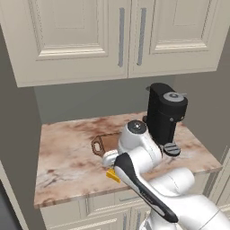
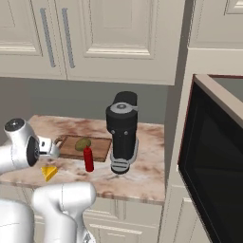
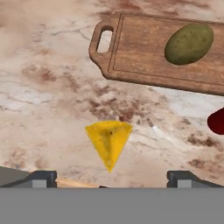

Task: Retrieve the reheated potato from the microwave, then place the potato, cheese, and condiment on the cutting board.

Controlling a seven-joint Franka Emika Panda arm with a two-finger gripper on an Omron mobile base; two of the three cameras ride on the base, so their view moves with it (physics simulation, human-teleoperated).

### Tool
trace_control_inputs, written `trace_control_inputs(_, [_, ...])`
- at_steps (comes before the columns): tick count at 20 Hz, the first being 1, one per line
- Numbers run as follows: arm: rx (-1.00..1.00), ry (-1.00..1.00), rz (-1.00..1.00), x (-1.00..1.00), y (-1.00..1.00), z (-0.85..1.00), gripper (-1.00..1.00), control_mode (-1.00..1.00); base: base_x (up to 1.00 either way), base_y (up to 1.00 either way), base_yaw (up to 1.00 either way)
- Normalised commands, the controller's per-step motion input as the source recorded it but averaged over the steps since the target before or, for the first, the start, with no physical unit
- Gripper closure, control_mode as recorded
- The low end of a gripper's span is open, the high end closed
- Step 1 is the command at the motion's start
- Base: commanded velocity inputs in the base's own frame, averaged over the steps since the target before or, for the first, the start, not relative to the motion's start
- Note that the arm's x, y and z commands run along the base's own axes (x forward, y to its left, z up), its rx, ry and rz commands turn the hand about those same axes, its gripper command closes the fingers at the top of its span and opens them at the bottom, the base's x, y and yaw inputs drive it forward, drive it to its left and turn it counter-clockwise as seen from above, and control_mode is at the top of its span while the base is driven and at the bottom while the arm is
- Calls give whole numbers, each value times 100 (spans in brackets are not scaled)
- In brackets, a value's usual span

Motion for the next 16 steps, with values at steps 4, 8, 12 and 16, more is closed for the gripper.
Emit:
trace_control_inputs(4, [0,-1,16,-44,6,0,-100,-100,0,0,0])
trace_control_inputs(8, [0,-1,5,-21,16,0,-100,-100,0,0,0])
trace_control_inputs(12, [0,0,0,0,9,0,-100,-100,0,0,0])
trace_control_inputs(16, [0,0,-5,2,0,-2,-100,-100,0,0,0])
